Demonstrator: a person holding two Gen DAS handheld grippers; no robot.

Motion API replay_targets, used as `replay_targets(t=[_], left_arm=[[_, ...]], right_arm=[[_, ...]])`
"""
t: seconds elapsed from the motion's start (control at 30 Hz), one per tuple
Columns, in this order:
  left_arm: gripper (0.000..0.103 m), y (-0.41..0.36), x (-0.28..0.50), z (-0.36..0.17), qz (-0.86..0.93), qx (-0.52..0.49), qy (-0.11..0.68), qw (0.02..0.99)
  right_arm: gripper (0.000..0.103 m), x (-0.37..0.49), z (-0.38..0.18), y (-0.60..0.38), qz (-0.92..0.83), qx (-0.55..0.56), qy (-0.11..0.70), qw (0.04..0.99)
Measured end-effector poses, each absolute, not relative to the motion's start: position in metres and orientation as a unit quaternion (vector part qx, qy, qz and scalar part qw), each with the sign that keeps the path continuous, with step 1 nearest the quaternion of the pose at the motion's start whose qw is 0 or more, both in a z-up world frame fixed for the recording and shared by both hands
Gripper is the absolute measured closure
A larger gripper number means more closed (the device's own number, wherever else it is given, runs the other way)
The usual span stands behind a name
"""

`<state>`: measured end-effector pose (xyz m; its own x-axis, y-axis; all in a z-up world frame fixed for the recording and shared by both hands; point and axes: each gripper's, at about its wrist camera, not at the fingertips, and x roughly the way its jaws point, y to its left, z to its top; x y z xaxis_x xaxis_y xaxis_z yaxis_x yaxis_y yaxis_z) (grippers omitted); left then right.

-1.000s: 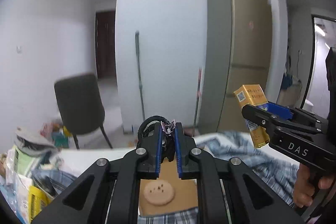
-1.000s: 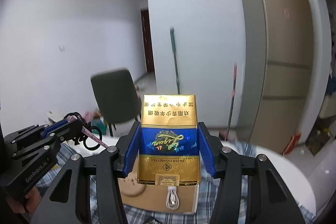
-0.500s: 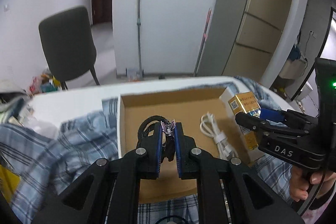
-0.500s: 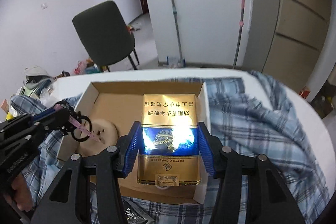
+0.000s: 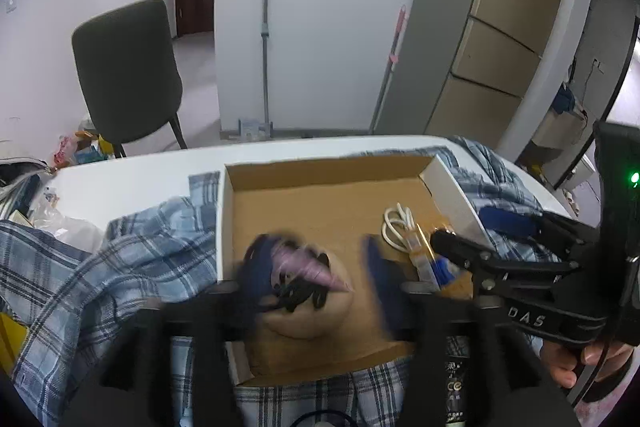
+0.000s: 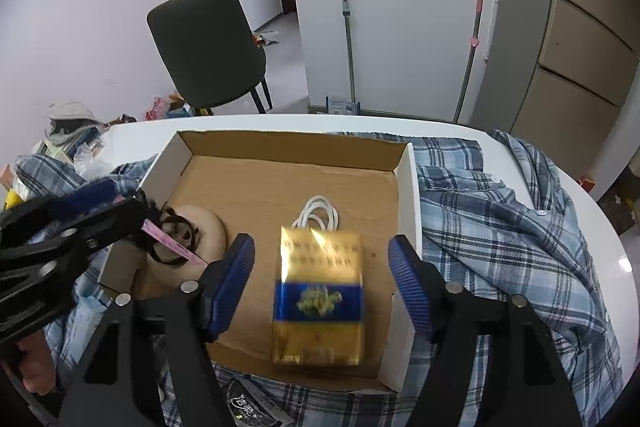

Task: Organize soft objects
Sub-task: 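Lower the cigarette pack and black cable into the box and open both tools, then withdraw both tools up and away from the box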

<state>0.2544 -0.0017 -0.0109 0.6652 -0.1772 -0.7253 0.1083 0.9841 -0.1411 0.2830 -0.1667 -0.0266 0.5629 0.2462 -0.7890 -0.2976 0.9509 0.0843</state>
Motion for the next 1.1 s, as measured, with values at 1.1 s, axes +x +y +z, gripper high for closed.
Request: replay_targets(t=[1.1], left_arm=[[0.016,-0.01,0.159,0.087,-0.1,-0.035,0.257,0.961]], right_arm=[[0.024,0.189,0.059,-0.181,0.154,-0.007,0.329,0.932]])
